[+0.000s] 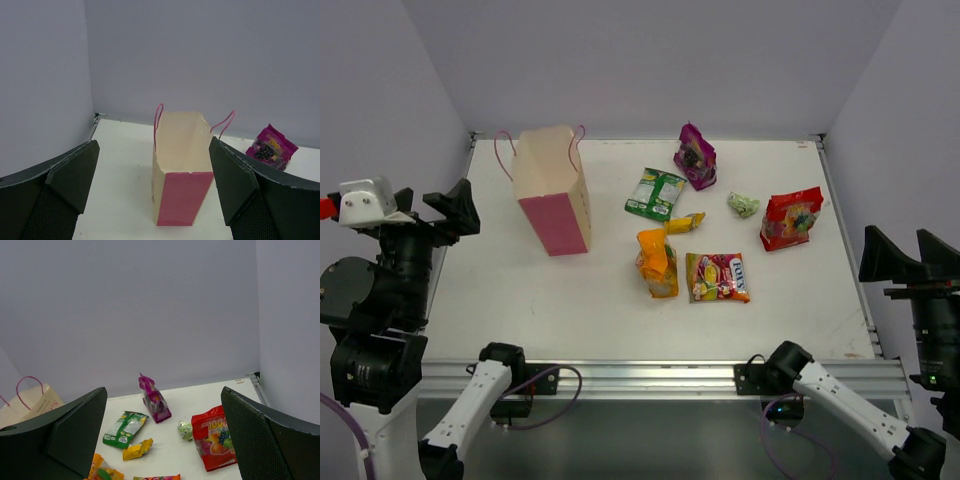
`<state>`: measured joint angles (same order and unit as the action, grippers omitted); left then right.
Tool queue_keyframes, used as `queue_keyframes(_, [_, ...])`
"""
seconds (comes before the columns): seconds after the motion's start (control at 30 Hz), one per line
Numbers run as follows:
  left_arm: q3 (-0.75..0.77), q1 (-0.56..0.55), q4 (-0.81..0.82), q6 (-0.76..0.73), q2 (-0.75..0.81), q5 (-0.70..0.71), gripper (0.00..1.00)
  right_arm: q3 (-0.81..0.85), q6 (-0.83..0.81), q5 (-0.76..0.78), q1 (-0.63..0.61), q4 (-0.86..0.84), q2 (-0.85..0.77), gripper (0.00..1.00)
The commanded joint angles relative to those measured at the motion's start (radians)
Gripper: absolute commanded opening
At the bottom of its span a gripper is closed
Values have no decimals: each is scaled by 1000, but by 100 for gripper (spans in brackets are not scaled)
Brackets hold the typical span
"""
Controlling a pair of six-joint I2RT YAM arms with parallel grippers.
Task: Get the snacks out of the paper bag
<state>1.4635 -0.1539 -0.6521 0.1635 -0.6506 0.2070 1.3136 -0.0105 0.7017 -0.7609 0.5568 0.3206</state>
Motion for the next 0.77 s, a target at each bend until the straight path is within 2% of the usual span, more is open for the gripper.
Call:
queue_keyframes(0.0, [-41,-21,-14,-39,19,114,100,-14,-42,41,-3,-18,-18,99])
queue_keyframes(0.73, [-109,-29,12,-5,-9,-7,100,-79,35,-2,-3,-17,-38,99])
